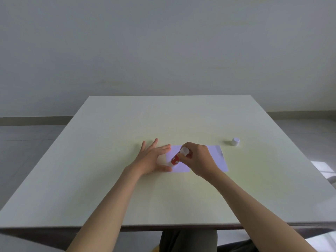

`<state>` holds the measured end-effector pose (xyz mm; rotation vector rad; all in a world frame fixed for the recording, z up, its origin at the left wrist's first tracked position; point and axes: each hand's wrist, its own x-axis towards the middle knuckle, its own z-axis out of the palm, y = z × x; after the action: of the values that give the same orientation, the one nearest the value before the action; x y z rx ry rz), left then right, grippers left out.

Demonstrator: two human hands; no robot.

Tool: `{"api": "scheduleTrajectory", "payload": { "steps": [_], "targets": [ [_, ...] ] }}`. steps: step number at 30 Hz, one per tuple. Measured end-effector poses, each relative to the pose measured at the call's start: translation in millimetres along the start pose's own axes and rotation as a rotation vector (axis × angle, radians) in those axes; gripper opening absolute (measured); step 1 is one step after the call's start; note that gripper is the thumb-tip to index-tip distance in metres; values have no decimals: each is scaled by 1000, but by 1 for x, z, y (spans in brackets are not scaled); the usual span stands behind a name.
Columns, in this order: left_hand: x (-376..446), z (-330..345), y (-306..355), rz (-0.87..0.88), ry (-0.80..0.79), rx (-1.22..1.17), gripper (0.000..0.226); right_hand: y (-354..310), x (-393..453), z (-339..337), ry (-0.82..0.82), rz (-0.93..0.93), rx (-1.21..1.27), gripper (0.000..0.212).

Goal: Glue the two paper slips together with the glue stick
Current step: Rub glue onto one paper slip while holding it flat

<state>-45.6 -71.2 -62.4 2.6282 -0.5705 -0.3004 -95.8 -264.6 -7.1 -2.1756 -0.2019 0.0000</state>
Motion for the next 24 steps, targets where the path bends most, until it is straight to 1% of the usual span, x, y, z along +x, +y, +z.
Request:
{"api": "scheduleTrajectory", "payload": {
  "steps": [3, 7, 17, 21, 24],
  "targets": [
    [0, 0, 0, -1, 1, 45, 85, 1, -1, -6, 30, 35, -25, 11],
    [0, 0, 0, -1, -2, 41, 85, 2, 0, -19, 112, 83, -121, 12],
    [0, -1, -1, 3, 5, 45, 84, 11, 13, -19, 133, 67, -152, 9],
    [0, 0, -1, 4, 8, 40, 85, 10, 22, -17, 130, 50, -142, 17],
    [1, 0, -2, -1, 6, 51, 85, 7, 29, -14, 135, 39, -146, 13]
  ]
}}
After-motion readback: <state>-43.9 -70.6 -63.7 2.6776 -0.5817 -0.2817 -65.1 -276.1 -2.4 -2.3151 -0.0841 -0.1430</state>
